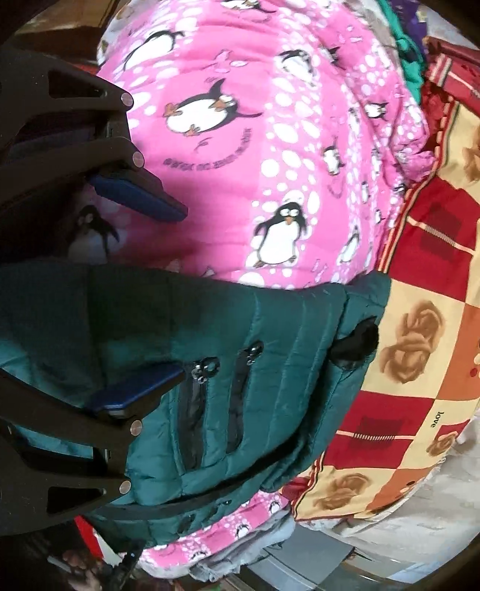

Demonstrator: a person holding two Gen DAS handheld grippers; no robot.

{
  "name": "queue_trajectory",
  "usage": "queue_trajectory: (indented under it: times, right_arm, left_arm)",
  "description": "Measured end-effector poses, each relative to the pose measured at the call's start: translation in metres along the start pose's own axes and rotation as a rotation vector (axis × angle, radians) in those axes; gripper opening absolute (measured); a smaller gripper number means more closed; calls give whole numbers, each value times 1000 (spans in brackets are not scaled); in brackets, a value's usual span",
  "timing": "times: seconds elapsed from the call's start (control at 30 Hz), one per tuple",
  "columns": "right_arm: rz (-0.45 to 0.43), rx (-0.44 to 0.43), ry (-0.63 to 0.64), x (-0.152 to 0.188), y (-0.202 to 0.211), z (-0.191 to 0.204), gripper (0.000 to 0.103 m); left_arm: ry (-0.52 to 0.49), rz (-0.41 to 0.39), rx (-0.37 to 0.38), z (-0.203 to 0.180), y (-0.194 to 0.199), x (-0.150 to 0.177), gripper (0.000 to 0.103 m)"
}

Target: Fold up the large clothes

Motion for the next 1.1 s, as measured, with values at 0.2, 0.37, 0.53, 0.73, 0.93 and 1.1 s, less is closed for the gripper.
queue_trajectory:
  times: [0.2, 0.37, 0.53, 0.73, 0.93, 1.1]
  right_arm:
    - [-16, -36, -13, -2, -4, 5, 63]
    - [-31, -50, -18, -4, -11, 6, 61]
    - [-9, -54, -46, -4, -18, 3, 63]
    - [-2, -62, -50, -4, -19, 4, 67]
    - [-26, -45, -31, -2, -19, 8, 68]
    - [-66, -83, 2, -5, -6, 13, 60]
  left_arm:
    - [7, 22, 22, -3, 3, 13, 80]
    - [1, 72, 59, -9, -3, 23, 80]
    - [50, 133, 186, -9, -3, 32, 80]
    - [55, 119, 215, -15, 9, 40, 71]
    - [67, 79, 188, -10, 24, 46, 49]
    - [7, 42, 192, -24, 31, 50, 37]
Point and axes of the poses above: each gripper's, at about its wrist camera, not at the fingertips, and y roughly against the way its jaws point, z to its left, x to its underside, the point moved 1 cm from there along -y, roughly the way its jaws point, and after that the axes turned 8 degrees about x, right-handed, at the moved point
